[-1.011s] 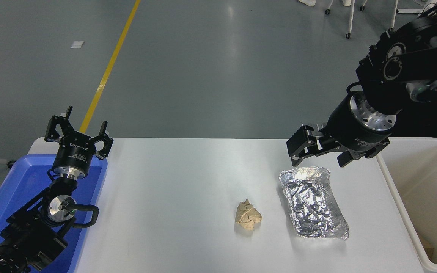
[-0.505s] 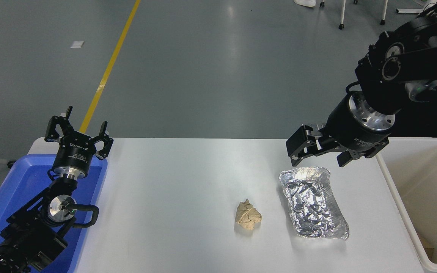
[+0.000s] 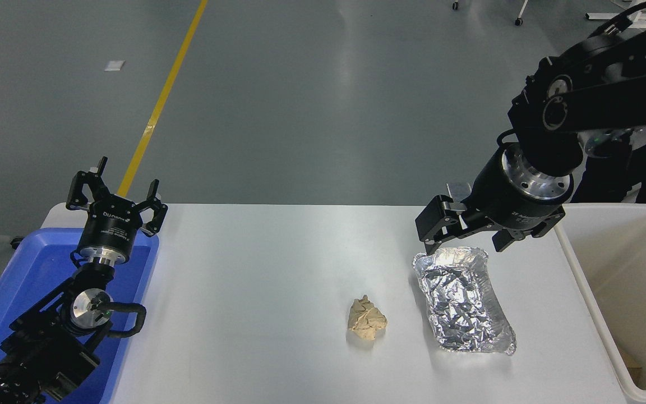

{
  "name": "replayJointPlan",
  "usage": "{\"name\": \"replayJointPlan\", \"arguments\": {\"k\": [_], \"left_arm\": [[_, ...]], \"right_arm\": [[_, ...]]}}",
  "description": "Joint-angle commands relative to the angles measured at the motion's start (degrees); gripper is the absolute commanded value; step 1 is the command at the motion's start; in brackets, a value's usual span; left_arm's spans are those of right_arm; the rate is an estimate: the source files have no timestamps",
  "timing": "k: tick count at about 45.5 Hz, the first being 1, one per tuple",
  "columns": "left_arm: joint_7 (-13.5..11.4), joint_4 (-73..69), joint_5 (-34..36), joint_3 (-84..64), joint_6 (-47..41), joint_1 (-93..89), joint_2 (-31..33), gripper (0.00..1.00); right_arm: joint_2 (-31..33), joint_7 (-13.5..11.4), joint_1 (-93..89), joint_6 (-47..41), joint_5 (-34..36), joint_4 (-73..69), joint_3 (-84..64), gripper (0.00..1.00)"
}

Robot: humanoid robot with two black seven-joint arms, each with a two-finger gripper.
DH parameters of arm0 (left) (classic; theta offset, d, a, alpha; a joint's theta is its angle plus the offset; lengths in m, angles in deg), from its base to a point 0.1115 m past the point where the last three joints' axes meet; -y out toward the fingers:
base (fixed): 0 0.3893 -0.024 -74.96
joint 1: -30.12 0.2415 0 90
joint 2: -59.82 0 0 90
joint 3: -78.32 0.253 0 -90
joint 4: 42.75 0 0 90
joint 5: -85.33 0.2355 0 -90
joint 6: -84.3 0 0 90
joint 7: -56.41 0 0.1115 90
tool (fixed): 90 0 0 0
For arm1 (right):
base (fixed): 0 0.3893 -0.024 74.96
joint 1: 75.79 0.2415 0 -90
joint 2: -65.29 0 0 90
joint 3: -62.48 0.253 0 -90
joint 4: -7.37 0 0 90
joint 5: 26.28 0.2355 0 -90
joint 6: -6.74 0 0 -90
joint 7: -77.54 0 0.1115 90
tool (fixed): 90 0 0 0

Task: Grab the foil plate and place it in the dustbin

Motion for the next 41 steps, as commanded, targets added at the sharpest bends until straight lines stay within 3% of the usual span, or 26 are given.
{"name": "replayJointPlan", "arguments": {"k": [1,41], "left_arm": [[0.0,0.0,0.0,0.0,0.0,0.0,0.0,0.98],[0.1,0.0,0.1,0.0,0.1,0.0,0.0,0.98]], "right_arm": [[2.6,-0.1,-2.7,-0.1,-0.8,1.2,0.2,1.00],[3.6,0.0,-5.6,-0.6,0.0,6.2,-3.6,1.00]]}}
